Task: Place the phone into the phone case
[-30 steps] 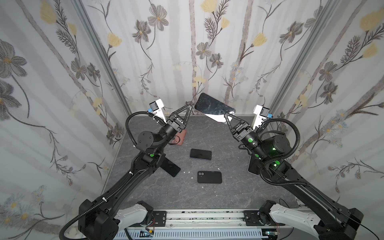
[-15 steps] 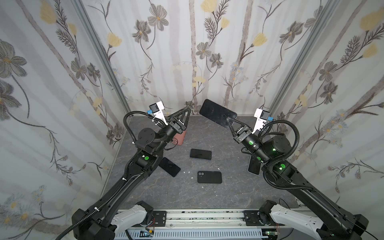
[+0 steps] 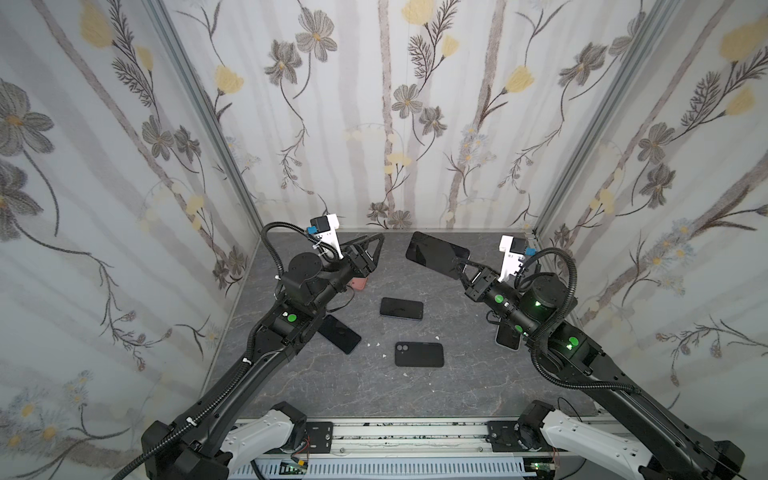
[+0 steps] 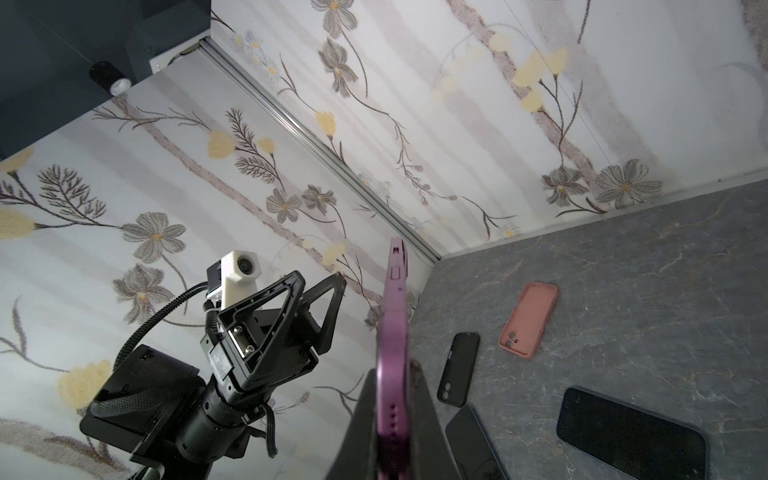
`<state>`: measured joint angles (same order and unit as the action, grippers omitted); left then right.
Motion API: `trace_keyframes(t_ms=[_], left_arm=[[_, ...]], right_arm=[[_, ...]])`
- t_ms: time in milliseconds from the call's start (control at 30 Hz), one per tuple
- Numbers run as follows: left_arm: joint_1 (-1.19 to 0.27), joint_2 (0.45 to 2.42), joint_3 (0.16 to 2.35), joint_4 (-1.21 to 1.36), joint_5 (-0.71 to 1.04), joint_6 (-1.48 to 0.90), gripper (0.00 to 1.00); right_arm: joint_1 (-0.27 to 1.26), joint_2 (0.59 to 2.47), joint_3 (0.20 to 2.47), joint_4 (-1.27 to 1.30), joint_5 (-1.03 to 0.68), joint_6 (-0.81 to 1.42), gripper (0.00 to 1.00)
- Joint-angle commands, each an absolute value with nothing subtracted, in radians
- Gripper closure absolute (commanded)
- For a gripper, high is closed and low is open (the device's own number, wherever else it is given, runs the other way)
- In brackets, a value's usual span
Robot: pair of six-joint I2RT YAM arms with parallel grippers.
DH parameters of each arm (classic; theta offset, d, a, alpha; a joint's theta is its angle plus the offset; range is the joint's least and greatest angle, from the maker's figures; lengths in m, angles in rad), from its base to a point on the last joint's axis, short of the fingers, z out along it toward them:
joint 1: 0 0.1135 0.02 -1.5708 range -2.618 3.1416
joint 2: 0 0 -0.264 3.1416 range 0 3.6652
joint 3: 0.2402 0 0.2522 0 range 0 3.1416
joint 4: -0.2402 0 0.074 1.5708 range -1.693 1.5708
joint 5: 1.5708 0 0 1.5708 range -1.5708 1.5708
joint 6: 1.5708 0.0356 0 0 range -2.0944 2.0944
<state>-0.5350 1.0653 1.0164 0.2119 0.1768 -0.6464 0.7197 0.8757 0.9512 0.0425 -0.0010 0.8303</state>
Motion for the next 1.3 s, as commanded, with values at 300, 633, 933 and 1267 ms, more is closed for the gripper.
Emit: trace_keyframes(t_ms=[300, 633, 933, 1267], left_arm=[[-0.534, 1.075, 0.963, 0.013, 0.208, -0.575, 0.39], [-0.534, 1.079, 0.867, -0.069, 0.262, -0.598, 0.39], [-0.537, 1.081, 0.744, -0.108, 0.335, -0.684, 0.39], [-0.558, 1.136, 0.656, -0.079, 0.384, -0.766, 0.39]], right_arm=[[0.722, 0.809, 0.794, -0.001, -0.024, 0.968, 1.00], [0.724, 0.746, 0.624, -0.025, -0.060, 1.101, 1.00], [0.759, 0.730, 0.512, -0.009, -0.095, 1.174, 1.00], [0.804, 0.734, 0.424, 0.066, -0.093, 1.230, 1.00]])
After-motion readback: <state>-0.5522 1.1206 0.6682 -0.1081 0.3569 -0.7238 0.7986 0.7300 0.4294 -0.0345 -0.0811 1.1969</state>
